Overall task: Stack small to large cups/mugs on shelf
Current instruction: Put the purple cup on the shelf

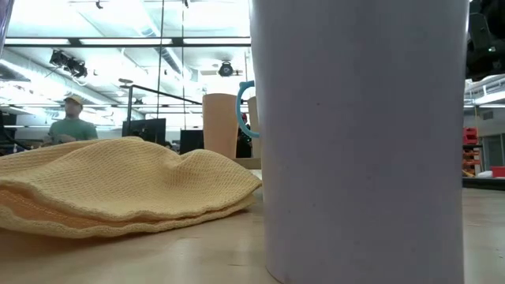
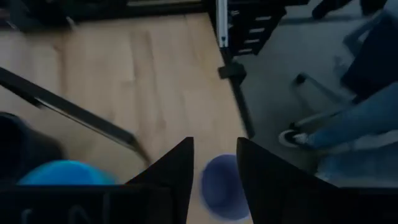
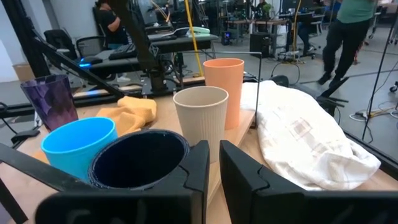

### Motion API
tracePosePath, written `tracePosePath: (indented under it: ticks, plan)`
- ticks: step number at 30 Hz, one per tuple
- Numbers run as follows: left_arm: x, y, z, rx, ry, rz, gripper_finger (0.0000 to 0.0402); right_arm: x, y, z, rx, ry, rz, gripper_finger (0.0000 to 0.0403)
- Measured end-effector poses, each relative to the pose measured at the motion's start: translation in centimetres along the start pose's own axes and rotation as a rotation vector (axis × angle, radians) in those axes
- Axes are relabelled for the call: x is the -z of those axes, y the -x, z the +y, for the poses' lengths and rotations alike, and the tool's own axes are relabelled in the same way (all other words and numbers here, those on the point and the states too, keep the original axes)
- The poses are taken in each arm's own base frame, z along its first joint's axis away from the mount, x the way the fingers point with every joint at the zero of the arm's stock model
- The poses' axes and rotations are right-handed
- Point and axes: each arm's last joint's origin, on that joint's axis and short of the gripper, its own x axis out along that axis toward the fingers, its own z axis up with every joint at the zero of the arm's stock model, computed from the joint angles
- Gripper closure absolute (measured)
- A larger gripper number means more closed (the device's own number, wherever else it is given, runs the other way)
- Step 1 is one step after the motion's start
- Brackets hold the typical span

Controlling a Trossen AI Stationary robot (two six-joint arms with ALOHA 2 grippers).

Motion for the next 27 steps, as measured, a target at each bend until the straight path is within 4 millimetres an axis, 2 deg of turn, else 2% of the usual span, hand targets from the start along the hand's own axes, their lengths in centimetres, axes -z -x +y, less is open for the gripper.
tracePosePath:
  ticks: [8,11,17,27]
  plan:
    - [1.5,-3.3,0.6,-0.053,0.371,0.129,0.0272,0.0,0.0,0.0,0.000,0.000,0.003,0.0357]
    - [2.1,-3.9,0.7,-0.025,0.504,0.207,0.0279,0.0,0.0,0.0,0.001,0.000,0.003,0.0357]
    - [2.3,-4.2,0.2,-0.020,0.686,0.225,0.0294,0.0,0.0,0.0,0.000,0.000,0.004,0.0357]
    - [4.2,-5.8,-1.2,-0.130,0.754,0.318,0.0347,0.0,0.0,0.0,0.001,0.000,0.005,0.0357]
